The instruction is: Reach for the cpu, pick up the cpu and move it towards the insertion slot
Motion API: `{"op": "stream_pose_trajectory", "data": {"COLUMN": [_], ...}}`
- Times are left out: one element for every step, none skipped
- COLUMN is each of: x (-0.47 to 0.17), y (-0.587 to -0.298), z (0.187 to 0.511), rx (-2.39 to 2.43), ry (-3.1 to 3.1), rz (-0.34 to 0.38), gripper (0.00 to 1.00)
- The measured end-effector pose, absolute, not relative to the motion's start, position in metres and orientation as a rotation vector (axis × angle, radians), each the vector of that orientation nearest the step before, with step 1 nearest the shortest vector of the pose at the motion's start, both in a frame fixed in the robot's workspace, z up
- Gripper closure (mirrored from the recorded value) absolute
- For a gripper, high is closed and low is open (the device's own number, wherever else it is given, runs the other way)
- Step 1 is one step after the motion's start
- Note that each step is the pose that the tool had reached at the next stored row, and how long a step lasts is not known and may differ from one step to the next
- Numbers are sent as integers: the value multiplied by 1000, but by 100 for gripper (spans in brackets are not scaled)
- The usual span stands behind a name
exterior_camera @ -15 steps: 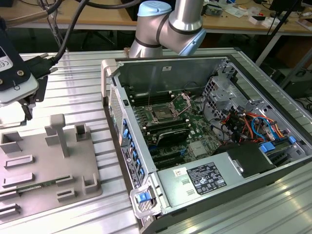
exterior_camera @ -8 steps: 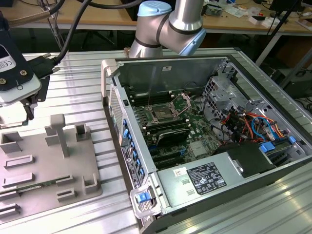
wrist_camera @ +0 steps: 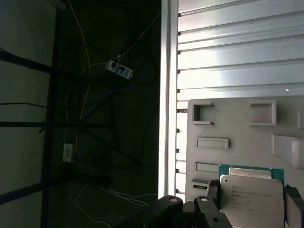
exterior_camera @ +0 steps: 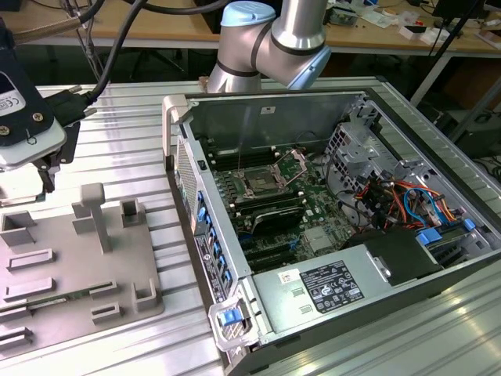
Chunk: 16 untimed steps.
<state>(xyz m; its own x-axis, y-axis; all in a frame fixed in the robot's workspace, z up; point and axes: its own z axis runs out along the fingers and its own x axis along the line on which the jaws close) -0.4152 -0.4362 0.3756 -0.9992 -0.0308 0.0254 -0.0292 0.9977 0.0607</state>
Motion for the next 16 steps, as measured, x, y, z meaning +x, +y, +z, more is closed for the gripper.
{"op": "stream_pose_trajectory", "data": {"x": [-411, -411, -411, -411, -411, -411, -411, -411, -411, -411, -410, -409, -408, -406, -405, -404], "y": [-436, -436, -436, -436, -436, -436, -436, -436, -436, -436, -436, -436, -436, -436, -436, -436], "z": [376, 379, 394, 399, 399, 400, 400, 400, 400, 400, 400, 400, 400, 400, 400, 400], "rx": [47, 47, 47, 47, 47, 47, 47, 47, 46, 47, 47, 47, 47, 47, 47, 47], "ry": [-3114, -3113, -3114, -3114, -3114, -3114, -3114, -3114, -3113, -3113, -3114, -3114, -3114, -3114, -3114, -3114], "rz": [-93, -92, -91, -91, -91, -90, -91, -90, -90, -90, -90, -90, -90, -90, -91, -91], "gripper": [45, 45, 45, 45, 45, 45, 45, 45, 45, 45, 45, 45, 45, 45, 45, 45]}}
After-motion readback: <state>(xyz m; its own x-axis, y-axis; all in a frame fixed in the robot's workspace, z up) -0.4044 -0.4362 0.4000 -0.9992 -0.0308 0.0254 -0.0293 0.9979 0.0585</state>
